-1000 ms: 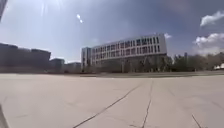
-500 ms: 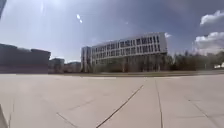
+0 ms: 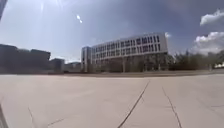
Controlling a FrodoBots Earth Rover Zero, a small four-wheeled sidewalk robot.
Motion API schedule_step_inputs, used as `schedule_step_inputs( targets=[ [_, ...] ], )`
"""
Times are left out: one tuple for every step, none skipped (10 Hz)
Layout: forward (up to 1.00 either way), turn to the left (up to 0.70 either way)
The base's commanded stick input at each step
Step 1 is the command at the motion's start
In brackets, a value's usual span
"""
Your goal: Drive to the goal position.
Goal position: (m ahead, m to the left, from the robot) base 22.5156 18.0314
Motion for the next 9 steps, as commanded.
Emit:
schedule_step_inputs(
  targets=[
    [1.0, 0.04],
    [1.0, 0.04],
    [1.0, 0.04],
    [1.0, 0.04],
    [1.0, -0.03],
    [1.0, -0.36],
    [1.0, -0.36],
    [1.0, -0.21],
    [1.0, -0.05]
  ],
)
